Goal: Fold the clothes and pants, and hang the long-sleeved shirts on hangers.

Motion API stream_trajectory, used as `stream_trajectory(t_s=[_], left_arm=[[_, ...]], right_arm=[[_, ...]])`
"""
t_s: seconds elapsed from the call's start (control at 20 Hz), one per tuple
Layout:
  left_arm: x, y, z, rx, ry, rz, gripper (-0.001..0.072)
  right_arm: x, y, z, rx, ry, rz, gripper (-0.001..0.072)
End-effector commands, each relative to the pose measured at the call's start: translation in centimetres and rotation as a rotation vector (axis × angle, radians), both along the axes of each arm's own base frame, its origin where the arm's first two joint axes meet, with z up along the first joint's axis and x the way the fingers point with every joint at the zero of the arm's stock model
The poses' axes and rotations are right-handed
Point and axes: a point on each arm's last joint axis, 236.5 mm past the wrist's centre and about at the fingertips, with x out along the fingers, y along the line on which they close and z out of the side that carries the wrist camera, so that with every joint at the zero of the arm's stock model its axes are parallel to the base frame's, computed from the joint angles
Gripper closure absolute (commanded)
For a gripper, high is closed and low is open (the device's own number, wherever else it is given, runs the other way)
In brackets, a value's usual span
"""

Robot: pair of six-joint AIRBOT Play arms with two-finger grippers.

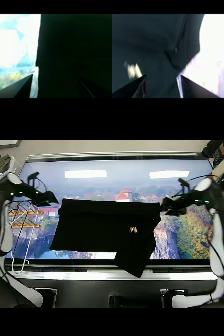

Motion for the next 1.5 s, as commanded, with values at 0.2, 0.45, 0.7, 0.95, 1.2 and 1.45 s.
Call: stream_trajectory(t_s=[0.2, 0.45, 0.7, 0.95, 1.2, 1.45], left_arm=[[-8.6, 2.6, 2.7, -0.224, 0.033, 0.147, 0.0092], [-12.9, 1.6, 0.1, -0.261, 0.13, 0.177, 0.0091], [-13.0, 1.2, -0.3, -0.278, 0.137, 0.182, 0.0091], [-13.1, 1.2, -0.3, -0.278, 0.137, 0.182, 0.0092], [-13.0, 1.2, -0.3, -0.276, 0.132, 0.174, 0.0092], [-13.3, 1.2, -0.6, -0.275, 0.132, 0.166, 0.0091]], right_arm=[[-15.0, 1.2, -4.6, 0.243, 0.143, -0.036, 0.023], [-16.8, 4.4, -8.8, 0.362, 0.127, -0.118, 0.023], [-18.8, 5.3, -10.0, 0.387, 0.179, -0.126, 0.0232], [-21.1, 8.1, -10.5, 0.428, 0.248, -0.083, 0.0234], [-22.4, 9.0, -11.5, 0.425, 0.3, -0.109, 0.024], [-22.4, 8.9, -12.0, 0.417, 0.291, -0.132, 0.0681]])
